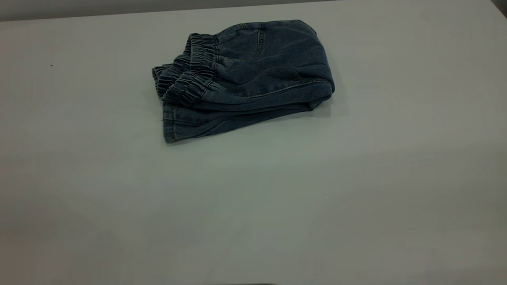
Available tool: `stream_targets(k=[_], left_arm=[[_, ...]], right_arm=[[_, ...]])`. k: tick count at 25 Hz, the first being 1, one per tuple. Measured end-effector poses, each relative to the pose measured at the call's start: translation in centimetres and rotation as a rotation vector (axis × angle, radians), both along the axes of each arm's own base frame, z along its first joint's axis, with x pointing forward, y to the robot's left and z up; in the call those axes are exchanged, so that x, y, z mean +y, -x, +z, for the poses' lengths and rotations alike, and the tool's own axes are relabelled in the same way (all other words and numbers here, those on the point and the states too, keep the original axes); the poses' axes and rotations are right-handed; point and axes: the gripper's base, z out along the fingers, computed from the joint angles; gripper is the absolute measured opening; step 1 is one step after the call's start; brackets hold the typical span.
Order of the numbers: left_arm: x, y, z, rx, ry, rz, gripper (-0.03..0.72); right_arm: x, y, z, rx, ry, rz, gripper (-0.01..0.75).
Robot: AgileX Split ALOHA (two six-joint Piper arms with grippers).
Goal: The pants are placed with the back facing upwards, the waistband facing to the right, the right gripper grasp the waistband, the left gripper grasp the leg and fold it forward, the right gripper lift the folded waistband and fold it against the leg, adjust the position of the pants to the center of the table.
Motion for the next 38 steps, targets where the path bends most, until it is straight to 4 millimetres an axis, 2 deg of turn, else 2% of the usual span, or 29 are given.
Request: stream_targets(k=[27, 38], left_arm=[[0.03, -0.03, -0.04, -0.001, 0.000, 0.007, 0.516], [0.90, -0.45, 0.14, -0.034, -0.007, 0.147, 0.516]], right_arm=[[0.00, 0.00, 0.00, 0.000, 0.000, 0.000, 0.570], [-0.30, -0.04, -0.06, 0.001, 0.024, -0.024, 0.570]])
